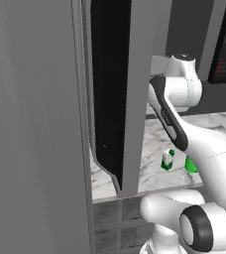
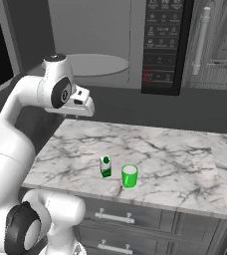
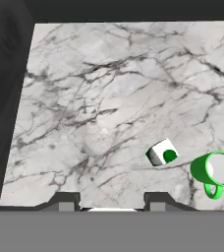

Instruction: Pick the mug from the counter and place it inside the microwave. Then close the microwave.

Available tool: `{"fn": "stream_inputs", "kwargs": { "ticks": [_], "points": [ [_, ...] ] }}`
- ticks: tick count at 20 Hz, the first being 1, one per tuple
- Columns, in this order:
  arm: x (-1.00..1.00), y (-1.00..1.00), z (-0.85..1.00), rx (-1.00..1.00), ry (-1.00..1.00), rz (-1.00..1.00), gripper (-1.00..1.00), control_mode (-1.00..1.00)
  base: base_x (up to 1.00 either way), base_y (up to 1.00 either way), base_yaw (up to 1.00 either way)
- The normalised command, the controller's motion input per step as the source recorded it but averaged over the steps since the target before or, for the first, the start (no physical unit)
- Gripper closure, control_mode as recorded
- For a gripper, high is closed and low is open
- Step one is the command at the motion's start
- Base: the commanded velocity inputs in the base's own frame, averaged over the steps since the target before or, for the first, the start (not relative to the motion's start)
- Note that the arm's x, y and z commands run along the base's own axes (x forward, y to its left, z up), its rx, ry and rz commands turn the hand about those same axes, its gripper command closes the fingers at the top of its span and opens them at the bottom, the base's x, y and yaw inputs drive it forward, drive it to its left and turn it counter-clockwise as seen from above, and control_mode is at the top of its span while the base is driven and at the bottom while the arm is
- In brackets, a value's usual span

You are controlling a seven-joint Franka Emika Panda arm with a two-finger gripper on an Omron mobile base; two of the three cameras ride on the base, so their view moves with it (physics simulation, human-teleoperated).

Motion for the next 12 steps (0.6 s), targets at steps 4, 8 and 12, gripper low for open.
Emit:
{"fn": "stream_inputs", "kwargs": {
  "ticks": [4, 8, 12],
  "points": [
    [0.09, 0.0, -0.11, 0.0, -0.04, -0.01, -1.0, -1.0, 0.0, 0.0, 0.0],
    [0.02, 0.0, -0.1, -0.02, -0.01, -0.06, -1.0, -1.0, 0.0, 0.0, 0.0],
    [-0.1, -0.05, -0.27, -0.01, 0.01, -0.17, -1.0, -1.0, 0.0, 0.0, 0.0]
  ]
}}
